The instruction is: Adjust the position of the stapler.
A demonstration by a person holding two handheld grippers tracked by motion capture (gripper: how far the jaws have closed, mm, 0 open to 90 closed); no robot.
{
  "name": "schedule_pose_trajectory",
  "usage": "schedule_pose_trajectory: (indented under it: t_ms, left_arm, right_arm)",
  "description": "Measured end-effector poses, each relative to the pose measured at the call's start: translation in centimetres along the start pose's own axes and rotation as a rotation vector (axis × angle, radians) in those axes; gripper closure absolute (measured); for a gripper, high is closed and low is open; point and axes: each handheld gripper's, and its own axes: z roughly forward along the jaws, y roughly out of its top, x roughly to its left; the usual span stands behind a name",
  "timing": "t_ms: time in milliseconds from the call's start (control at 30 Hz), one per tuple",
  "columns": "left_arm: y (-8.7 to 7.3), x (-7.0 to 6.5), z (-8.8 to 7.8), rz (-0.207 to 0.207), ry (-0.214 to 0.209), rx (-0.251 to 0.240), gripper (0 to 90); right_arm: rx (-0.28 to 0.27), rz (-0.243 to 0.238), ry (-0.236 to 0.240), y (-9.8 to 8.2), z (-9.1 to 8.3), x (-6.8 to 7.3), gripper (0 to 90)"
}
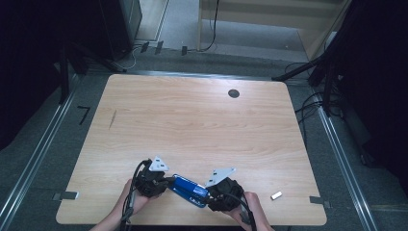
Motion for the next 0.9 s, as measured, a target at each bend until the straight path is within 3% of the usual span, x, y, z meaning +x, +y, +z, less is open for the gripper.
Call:
schedule_pose_trajectory:
  t_ms: [567, 900]
  left_arm:
    - [0.7, -2.1, 1.1, 0.043, -0.053, 0.009, 90.0]
    - [1.1, -3.3, 1.7, 0.068, -0.077, 0.013, 90.0]
  right_arm:
    - [0.044, 0.036, -0.005, -1.5, -1.4, -1.8, 63.7]
    - [0.071, 0.044, -0.033, -2.1, -2.1, -2.7, 61.7]
